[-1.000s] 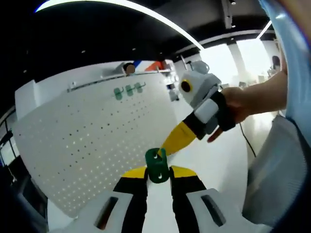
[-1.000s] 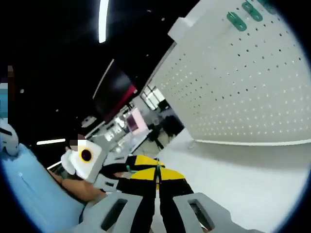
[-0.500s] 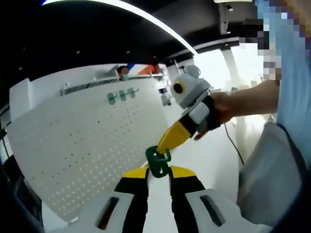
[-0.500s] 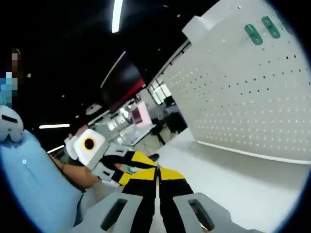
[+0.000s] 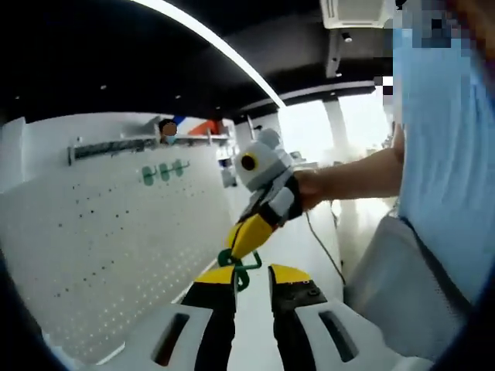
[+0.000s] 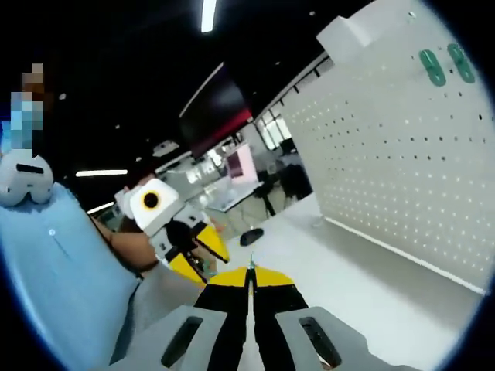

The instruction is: Insert the hook assembly into the mounting plate slot until the hook locks in place.

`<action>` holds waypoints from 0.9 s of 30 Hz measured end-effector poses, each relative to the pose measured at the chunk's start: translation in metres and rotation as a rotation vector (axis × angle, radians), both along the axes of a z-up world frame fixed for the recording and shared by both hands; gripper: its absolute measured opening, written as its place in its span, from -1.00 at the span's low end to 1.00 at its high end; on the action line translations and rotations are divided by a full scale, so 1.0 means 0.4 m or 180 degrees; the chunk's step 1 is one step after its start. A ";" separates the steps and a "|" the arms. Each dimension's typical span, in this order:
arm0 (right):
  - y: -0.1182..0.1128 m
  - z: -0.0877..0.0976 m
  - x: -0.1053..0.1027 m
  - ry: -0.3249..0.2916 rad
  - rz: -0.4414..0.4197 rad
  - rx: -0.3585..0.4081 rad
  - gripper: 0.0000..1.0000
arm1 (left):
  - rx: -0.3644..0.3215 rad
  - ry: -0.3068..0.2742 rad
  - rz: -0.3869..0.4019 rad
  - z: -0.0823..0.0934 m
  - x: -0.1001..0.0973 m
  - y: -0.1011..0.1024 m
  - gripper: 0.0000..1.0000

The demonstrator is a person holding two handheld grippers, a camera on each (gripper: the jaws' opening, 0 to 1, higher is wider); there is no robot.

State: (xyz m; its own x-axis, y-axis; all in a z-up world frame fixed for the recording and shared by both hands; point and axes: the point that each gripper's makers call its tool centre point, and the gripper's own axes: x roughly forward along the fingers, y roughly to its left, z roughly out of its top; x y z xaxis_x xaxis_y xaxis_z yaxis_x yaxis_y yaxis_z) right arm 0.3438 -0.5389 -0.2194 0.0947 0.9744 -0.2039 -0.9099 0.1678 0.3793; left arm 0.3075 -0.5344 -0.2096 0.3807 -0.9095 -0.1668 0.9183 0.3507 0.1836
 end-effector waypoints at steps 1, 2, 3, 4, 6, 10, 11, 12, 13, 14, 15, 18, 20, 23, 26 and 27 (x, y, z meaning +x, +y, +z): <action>0.001 0.001 -0.002 -0.0010 0.0014 -0.0003 -1.00 | -0.0006 0.0016 -0.0036 0.001 -0.004 -0.002 -0.69; 0.003 0.003 -0.010 -0.0051 0.0087 -0.0012 -1.00 | -0.0012 0.0031 -0.0072 0.001 -0.007 -0.005 -0.70; 0.005 0.003 -0.015 -0.0075 0.0133 -0.0019 -1.00 | -0.0021 0.0061 -0.0105 0.001 -0.011 -0.006 -0.71; 0.006 0.003 -0.019 -0.0094 0.0163 -0.0030 -1.00 | -0.0031 0.0070 -0.0131 0.002 -0.013 -0.008 -0.71; 0.007 -0.002 -0.026 -0.0173 0.0235 -0.0106 -1.00 | -0.0067 0.0135 -0.0260 0.004 -0.029 -0.016 -0.75; 0.007 0.001 -0.037 -0.0236 0.0337 -0.0140 -1.00 | -0.0013 0.0177 -0.0403 -0.003 -0.048 -0.026 -0.79; 0.005 0.001 -0.038 -0.0254 0.0362 -0.0158 -1.00 | 0.0001 0.0207 -0.0441 -0.006 -0.053 -0.029 -0.79; 0.004 -0.001 -0.043 -0.0290 0.0398 -0.0202 -1.00 | 0.0014 0.0213 -0.0454 -0.008 -0.055 -0.031 -0.79; 0.005 -0.001 -0.046 -0.0306 0.0419 -0.0224 -1.00 | 0.0036 0.0205 -0.0455 -0.011 -0.056 -0.033 -0.79; 0.006 -0.003 -0.049 -0.0340 0.0440 -0.0270 -1.00 | 0.0049 0.0200 -0.0455 -0.013 -0.056 -0.035 -0.78; 0.007 -0.002 -0.052 -0.0380 0.0458 -0.0288 -1.00 | 0.0061 0.0206 -0.0461 -0.016 -0.057 -0.036 -0.78; 0.008 -0.004 -0.064 -0.0484 0.0556 -0.0349 -1.00 | 0.0049 0.0234 -0.0529 -0.016 -0.067 -0.042 -0.86; 0.007 -0.005 -0.067 -0.0559 0.0598 -0.0366 -1.00 | 0.0065 0.0237 -0.0539 -0.019 -0.069 -0.043 -0.88; 0.008 0.003 -0.072 -0.0644 0.0641 -0.0317 -1.00 | 0.0045 0.0241 -0.0560 -0.017 -0.072 -0.045 -0.89; 0.008 0.011 -0.072 -0.0760 0.0675 -0.0262 -1.00 | 0.0010 0.0246 -0.0566 -0.012 -0.073 -0.046 -0.90; 0.010 0.013 -0.074 -0.0780 0.0685 -0.0248 -1.00 | -0.0020 0.0262 -0.0572 -0.010 -0.073 -0.046 -0.90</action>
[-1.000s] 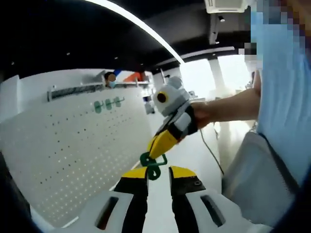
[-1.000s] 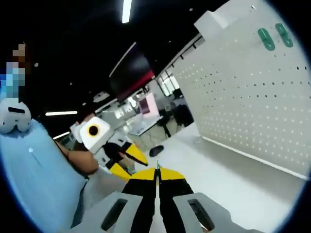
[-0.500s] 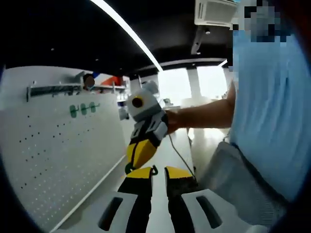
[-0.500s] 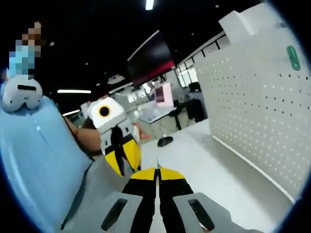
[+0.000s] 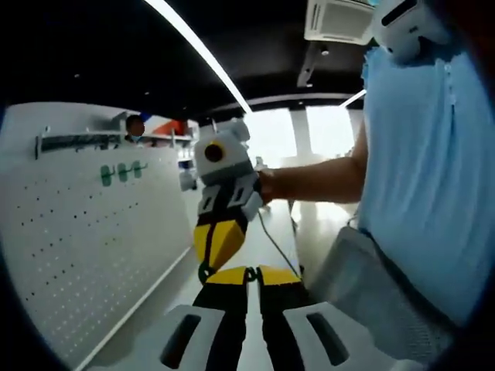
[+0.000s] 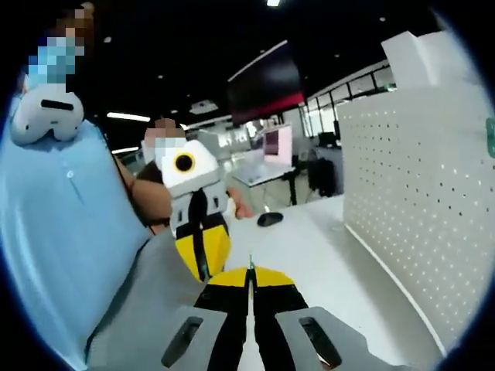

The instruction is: Insert the hook assembly into the mounting plate slot until the hook locks in place.

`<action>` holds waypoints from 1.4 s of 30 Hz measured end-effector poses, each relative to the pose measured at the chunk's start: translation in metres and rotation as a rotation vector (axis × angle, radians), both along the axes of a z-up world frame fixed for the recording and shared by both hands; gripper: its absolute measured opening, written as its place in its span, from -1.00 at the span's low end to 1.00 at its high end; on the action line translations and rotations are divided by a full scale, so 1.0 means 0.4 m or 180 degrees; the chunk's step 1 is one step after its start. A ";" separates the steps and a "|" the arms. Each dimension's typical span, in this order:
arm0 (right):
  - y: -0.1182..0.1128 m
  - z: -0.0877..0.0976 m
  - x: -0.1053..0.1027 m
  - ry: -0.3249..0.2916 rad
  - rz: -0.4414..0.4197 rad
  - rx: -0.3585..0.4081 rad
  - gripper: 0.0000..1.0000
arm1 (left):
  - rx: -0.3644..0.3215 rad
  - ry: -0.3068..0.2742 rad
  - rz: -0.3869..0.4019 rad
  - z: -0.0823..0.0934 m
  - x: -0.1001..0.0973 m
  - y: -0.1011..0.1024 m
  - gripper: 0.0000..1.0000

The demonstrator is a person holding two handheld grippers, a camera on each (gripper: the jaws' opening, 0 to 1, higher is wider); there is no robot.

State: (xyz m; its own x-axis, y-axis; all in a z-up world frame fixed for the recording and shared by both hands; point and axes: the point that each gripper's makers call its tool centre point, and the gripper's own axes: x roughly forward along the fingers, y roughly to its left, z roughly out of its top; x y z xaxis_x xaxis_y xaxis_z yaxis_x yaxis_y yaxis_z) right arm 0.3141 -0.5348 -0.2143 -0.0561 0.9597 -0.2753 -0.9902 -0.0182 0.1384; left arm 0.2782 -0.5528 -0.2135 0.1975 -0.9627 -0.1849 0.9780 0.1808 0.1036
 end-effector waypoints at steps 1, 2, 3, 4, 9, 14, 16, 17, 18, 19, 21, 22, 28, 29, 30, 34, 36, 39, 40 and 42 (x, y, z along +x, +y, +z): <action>0.000 0.000 0.000 -0.0002 -0.0001 -0.0001 -1.00 | -0.0006 0.0006 0.0001 0.000 0.000 0.000 -0.90; -0.001 -0.001 0.004 -0.0015 0.0003 -0.0003 -1.00 | -0.0011 0.0013 0.0006 -0.001 0.001 0.000 -0.91; -0.001 0.000 0.003 -0.0045 0.0014 0.0008 -1.00 | -0.0018 0.0019 0.0007 -0.002 0.002 0.000 -0.91; -0.001 0.001 0.003 -0.0077 0.0026 0.0027 -1.00 | -0.0053 0.0046 0.0008 0.001 0.001 -0.001 -0.91; -0.011 0.012 0.008 -0.0075 -0.0008 0.0158 -1.00 | -0.0162 0.0097 0.0036 0.012 0.007 -0.003 -0.93; -0.016 0.016 0.011 -0.0093 -0.0038 0.0182 -1.00 | -0.0176 0.0102 0.0032 0.013 0.012 -0.008 -0.94; -0.018 0.018 0.014 -0.0139 -0.0055 0.0151 -1.00 | -0.0169 0.0091 0.0037 0.012 0.015 -0.012 -0.94; -0.018 0.020 0.015 -0.0162 -0.0063 0.0144 -1.00 | -0.0171 0.0085 0.0038 0.013 0.016 -0.014 -0.95; -0.020 0.020 0.019 -0.0173 -0.0081 0.0120 -1.00 | -0.0186 0.0067 0.0047 0.016 0.019 -0.015 -0.95; -0.022 0.019 0.023 -0.0177 -0.0109 0.0100 -0.98 | -0.0199 0.0065 0.0057 0.018 0.023 -0.016 -0.95; -0.028 0.023 0.029 -0.0185 -0.0146 0.0107 -0.93 | -0.0209 0.0065 0.0070 0.021 0.032 -0.016 -0.95; -0.030 0.024 0.030 -0.0190 -0.0154 0.0111 -0.94 | -0.0211 0.0063 0.0082 0.022 0.036 -0.016 -0.95; -0.063 0.035 0.068 -0.0285 -0.0449 0.0095 -0.85 | -0.0211 0.0056 0.0088 0.033 0.059 -0.014 -0.95; -0.070 0.038 0.072 -0.0333 -0.0494 0.0073 -0.83 | -0.0203 0.0050 0.0087 0.036 0.065 -0.014 -0.95; -0.074 0.038 0.074 -0.0348 -0.0522 0.0051 -0.80 | -0.0194 0.0042 0.0091 0.037 0.069 -0.014 -0.95; -0.090 0.040 0.083 -0.0411 -0.0624 0.0011 -0.69 | -0.0194 0.0029 0.0102 0.048 0.094 -0.011 -0.95; -0.097 0.038 0.085 -0.0406 -0.0662 0.0000 -0.68 | -0.0183 0.0012 0.0108 0.053 0.104 -0.010 -0.95; -0.107 0.031 0.094 -0.0417 -0.0753 -0.0049 -0.55 | -0.0202 -0.0016 0.0105 0.072 0.120 -0.010 -0.95; -0.111 0.029 0.096 -0.0421 -0.0777 -0.0067 -0.52 | -0.0203 -0.0019 0.0109 0.076 0.124 -0.010 -0.95; -0.118 0.030 0.097 -0.0443 -0.0824 -0.0075 -0.49 | -0.0200 -0.0017 0.0110 0.082 0.137 -0.011 -0.95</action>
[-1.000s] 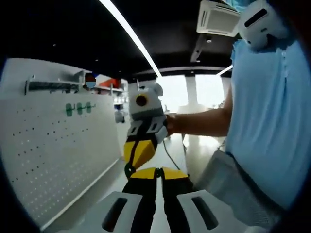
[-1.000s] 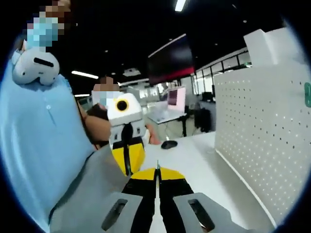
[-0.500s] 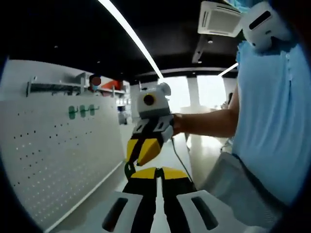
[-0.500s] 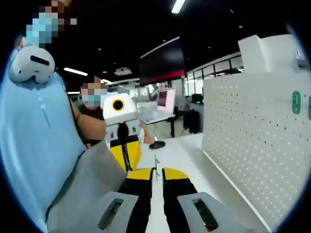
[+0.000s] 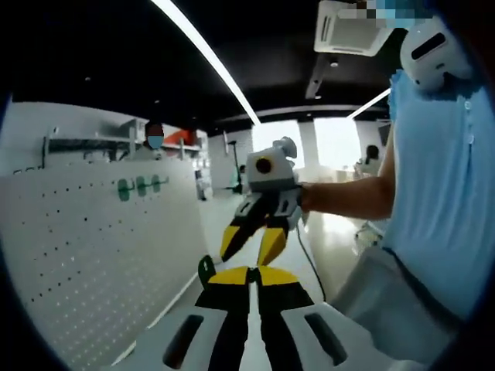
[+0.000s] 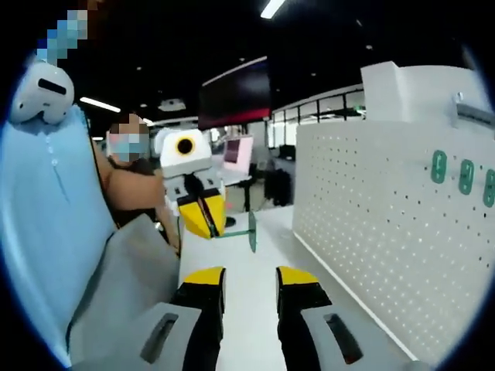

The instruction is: Insert the hook assembly into the mounting plate slot until the hook locks in place.

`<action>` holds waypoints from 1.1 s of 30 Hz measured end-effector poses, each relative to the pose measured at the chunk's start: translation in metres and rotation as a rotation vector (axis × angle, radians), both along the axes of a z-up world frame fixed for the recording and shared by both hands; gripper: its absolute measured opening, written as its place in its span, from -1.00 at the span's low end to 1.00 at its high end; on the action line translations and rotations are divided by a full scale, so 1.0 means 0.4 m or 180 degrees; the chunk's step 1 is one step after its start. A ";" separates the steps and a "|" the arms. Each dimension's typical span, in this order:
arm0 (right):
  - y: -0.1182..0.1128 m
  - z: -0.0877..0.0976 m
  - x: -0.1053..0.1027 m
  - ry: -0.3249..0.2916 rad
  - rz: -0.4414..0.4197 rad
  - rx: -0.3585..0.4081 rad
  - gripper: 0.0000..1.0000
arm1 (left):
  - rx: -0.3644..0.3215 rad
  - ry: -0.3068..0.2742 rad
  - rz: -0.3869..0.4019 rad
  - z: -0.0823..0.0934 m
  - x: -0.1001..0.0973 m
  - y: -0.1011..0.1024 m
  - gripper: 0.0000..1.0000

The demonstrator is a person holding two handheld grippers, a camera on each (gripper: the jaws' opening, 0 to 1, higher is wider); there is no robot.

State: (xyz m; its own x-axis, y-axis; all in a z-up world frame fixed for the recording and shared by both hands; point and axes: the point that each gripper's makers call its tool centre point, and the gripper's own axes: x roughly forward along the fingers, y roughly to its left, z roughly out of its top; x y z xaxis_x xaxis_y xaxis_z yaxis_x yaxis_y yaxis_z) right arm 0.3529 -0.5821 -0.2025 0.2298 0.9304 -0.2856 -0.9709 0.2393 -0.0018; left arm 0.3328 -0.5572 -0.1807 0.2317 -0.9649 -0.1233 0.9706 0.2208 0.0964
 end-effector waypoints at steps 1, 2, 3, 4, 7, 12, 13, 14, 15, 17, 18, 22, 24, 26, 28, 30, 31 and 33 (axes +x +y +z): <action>-0.003 0.001 0.001 -0.0005 -0.0018 0.0007 -0.47 | -0.0003 0.0004 -0.0002 0.002 0.003 -0.001 -0.95; -0.008 0.004 0.003 -0.0005 -0.0055 0.0028 -0.45 | -0.0007 -0.0001 -0.0002 0.007 0.009 -0.002 -0.95; -0.012 0.005 0.005 -0.0007 -0.0082 0.0036 -0.42 | -0.0008 0.0000 -0.0005 0.009 0.012 -0.004 -0.95; -0.016 0.006 0.010 -0.0020 -0.0137 0.0043 -0.35 | -0.0010 -0.0006 -0.0004 0.013 0.018 -0.006 -0.95; -0.029 0.006 0.017 -0.0039 -0.0242 0.0044 -0.17 | -0.0043 -0.0006 -0.0004 0.023 0.034 -0.011 -0.95; -0.053 0.018 0.019 -0.0066 -0.0373 0.0100 -0.05 | -0.0052 -0.0044 0.0026 0.035 0.062 -0.021 -0.95; -0.060 0.021 0.020 -0.0067 -0.0413 0.0116 -0.01 | -0.0055 -0.0044 0.0026 0.037 0.069 -0.022 -0.95; -0.065 0.023 0.020 -0.0076 -0.0435 0.0124 0.02 | -0.0058 -0.0046 0.0026 0.038 0.071 -0.023 -0.95; -0.072 0.026 0.018 -0.0088 -0.0462 0.0127 0.03 | -0.0061 -0.0048 0.0026 0.041 0.077 -0.024 -0.95; -0.081 0.030 0.015 -0.0099 -0.0499 0.0133 0.06 | -0.0055 -0.0063 0.0026 0.045 0.088 -0.026 -0.95; -0.086 0.033 0.014 -0.0102 -0.0520 0.0145 0.09 | -0.0046 -0.0068 0.0030 0.047 0.095 -0.027 -0.95; -0.113 0.045 0.022 -0.0119 -0.0755 0.0188 0.31 | -0.0078 -0.0064 0.0058 0.064 0.131 -0.026 -0.95; -0.128 0.050 0.018 -0.0104 -0.0786 0.0220 0.35 | -0.0121 -0.0056 0.0074 0.079 0.151 -0.025 -0.95; -0.135 0.056 0.012 -0.0095 -0.0807 0.0256 0.35 | -0.0138 -0.0049 0.0086 0.092 0.171 -0.025 -0.95; -0.136 0.055 0.008 -0.0114 -0.0840 0.0235 0.36 | -0.0138 -0.0052 0.0094 0.105 0.189 -0.028 -0.95; -0.136 0.054 0.005 -0.0122 -0.0854 0.0225 0.38 | -0.0147 -0.0058 0.0088 0.116 0.203 -0.031 -0.95; -0.137 0.054 0.003 -0.0127 -0.0864 0.0221 0.39 | -0.0156 -0.0072 0.0084 0.124 0.211 -0.033 -0.95; -0.139 0.057 0.002 -0.0148 -0.0892 0.0221 0.41 | -0.0157 -0.0081 0.0087 0.132 0.223 -0.036 -0.95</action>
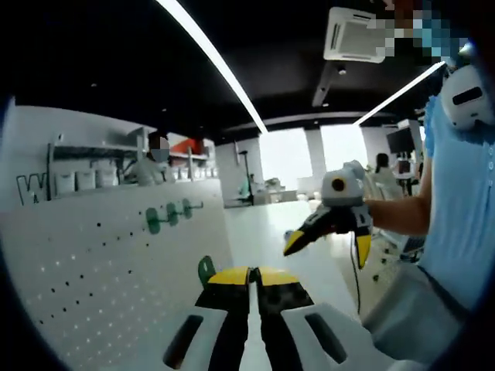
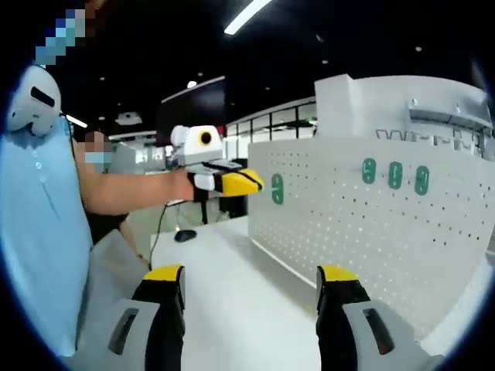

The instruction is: Insert the hook assembly into the mounting plate slot until the hook locks in place.

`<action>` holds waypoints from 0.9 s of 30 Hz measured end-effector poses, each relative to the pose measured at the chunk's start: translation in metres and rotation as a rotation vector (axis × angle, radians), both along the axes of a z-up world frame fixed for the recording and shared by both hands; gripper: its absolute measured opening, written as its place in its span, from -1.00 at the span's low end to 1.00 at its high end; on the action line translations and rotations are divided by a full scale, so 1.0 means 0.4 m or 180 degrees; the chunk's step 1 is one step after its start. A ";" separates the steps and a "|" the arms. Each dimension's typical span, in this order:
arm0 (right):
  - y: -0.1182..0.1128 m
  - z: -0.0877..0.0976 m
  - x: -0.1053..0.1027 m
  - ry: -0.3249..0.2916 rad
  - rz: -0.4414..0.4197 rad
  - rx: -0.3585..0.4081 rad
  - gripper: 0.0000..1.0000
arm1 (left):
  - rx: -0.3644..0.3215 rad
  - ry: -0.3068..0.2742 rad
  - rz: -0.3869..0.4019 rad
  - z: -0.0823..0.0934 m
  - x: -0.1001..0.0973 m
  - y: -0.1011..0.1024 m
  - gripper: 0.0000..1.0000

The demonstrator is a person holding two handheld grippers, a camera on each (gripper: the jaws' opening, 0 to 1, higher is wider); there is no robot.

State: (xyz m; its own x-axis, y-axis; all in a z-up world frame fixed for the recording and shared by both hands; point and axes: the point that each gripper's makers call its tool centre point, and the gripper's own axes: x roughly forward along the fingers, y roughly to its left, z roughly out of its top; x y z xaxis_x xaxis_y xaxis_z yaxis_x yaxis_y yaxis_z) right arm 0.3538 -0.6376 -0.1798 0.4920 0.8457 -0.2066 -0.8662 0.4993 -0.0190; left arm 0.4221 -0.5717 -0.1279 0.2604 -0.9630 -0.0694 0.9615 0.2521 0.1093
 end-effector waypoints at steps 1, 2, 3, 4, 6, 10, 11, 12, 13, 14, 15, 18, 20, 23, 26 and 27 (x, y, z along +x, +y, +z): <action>-0.001 0.002 0.000 -0.0012 -0.0016 -0.0001 0.42 | 0.0004 -0.0009 0.0003 0.003 0.006 -0.002 -0.95; -0.003 0.004 0.000 -0.0031 -0.0030 -0.0004 0.43 | 0.0004 -0.0015 0.0007 0.007 0.015 -0.003 -0.95; -0.006 0.007 0.000 -0.0044 -0.0043 -0.0011 0.43 | 0.0001 -0.0011 0.0008 0.009 0.020 -0.004 -0.95; -0.008 0.008 0.000 -0.0046 -0.0056 -0.0013 0.43 | -0.0001 -0.0014 0.0010 0.011 0.027 -0.006 -0.95; -0.015 0.014 0.000 -0.0058 -0.0092 -0.0001 0.44 | 0.0000 -0.0029 0.0013 0.017 0.041 -0.009 -0.95; -0.029 0.020 0.001 -0.0054 -0.0156 0.0002 0.44 | -0.0046 -0.0044 0.0023 0.039 0.073 -0.015 -0.95; -0.034 0.022 0.001 -0.0063 -0.0175 -0.0006 0.44 | -0.0043 -0.0049 0.0023 0.042 0.080 -0.016 -0.95; -0.038 0.024 0.001 -0.0065 -0.0184 -0.0007 0.43 | -0.0037 -0.0065 0.0031 0.047 0.092 -0.019 -0.95; -0.043 0.026 0.001 -0.0068 -0.0204 -0.0008 0.43 | -0.0034 -0.0068 0.0032 0.048 0.096 -0.019 -0.95; -0.047 0.028 0.002 -0.0075 -0.0220 -0.0009 0.42 | -0.0020 -0.0077 0.0032 0.051 0.105 -0.022 -0.95; -0.053 0.031 0.002 -0.0085 -0.0242 -0.0004 0.42 | -0.0015 -0.0089 0.0035 0.053 0.112 -0.024 -0.95; -0.068 0.036 0.004 -0.0096 -0.0308 0.0030 0.42 | 0.0012 -0.0125 0.0045 0.061 0.142 -0.028 -0.95; -0.076 0.033 0.005 -0.0084 -0.0346 0.0029 0.41 | 0.0007 -0.0133 0.0049 0.067 0.156 -0.030 -0.95; -0.082 0.024 0.003 -0.0055 -0.0378 0.0006 0.40 | 0.0032 -0.0194 0.0046 0.078 0.176 -0.039 -0.95; -0.088 0.019 -0.001 -0.0033 -0.0411 -0.0002 0.40 | 0.0047 -0.0216 0.0027 0.085 0.194 -0.046 -0.95; -0.090 0.019 -0.001 -0.0024 -0.0427 -0.0001 0.40 | 0.0041 -0.0220 0.0025 0.088 0.202 -0.047 -0.95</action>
State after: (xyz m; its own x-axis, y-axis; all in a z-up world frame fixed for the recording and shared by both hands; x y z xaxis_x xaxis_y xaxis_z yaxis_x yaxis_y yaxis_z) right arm 0.3533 -0.6737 -0.1723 0.6022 0.7722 -0.2029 -0.7915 0.6106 -0.0255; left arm 0.5028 -0.5906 -0.0928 0.2727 -0.9600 -0.0633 0.9495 0.2579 0.1786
